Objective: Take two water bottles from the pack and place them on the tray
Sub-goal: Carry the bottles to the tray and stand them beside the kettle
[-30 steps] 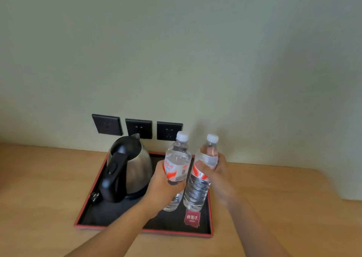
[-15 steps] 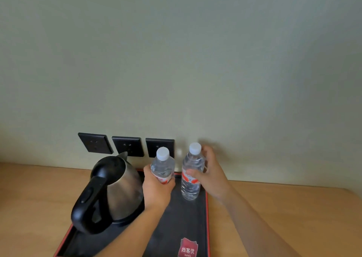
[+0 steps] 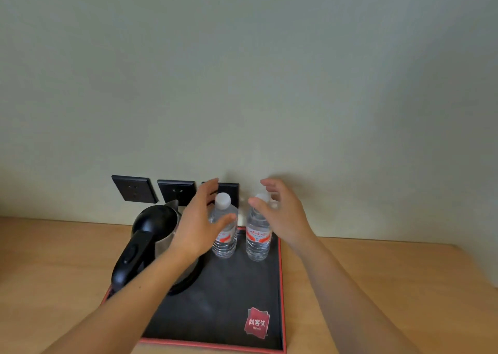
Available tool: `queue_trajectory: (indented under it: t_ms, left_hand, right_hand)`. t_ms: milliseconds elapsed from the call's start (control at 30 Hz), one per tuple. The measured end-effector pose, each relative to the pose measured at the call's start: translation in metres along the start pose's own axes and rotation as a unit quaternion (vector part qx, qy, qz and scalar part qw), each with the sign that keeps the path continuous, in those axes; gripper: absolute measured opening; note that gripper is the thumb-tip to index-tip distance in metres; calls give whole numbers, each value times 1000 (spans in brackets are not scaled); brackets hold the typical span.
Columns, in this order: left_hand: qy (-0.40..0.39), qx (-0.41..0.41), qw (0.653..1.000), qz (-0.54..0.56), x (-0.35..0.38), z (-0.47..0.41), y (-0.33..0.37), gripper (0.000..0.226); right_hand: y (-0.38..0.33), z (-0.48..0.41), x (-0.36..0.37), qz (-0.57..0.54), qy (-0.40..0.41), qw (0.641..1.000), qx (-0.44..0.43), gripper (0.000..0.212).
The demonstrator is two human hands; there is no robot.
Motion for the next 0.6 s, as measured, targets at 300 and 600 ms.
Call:
queue_trajectory:
  t_ms: [300, 600]
  left_hand:
    - [-157, 65, 967, -189, -1, -28, 27, 31]
    - [-102, 72, 964, -233, 12, -33, 30, 37]
  right_hand:
    - [-17, 4, 16, 246, 58, 966, -46, 30]
    - [-23, 1, 18, 241, 61, 964, -91, 20]
Point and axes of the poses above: each hand's wrist, its own z-axis away from the middle knuckle, its own x-axis out of the palm, y = z × x, the point moved 6 cm from there along -z, towards the middle knuckle, and after that the axes turned 12 degrees about x, right-handed, at the moved point
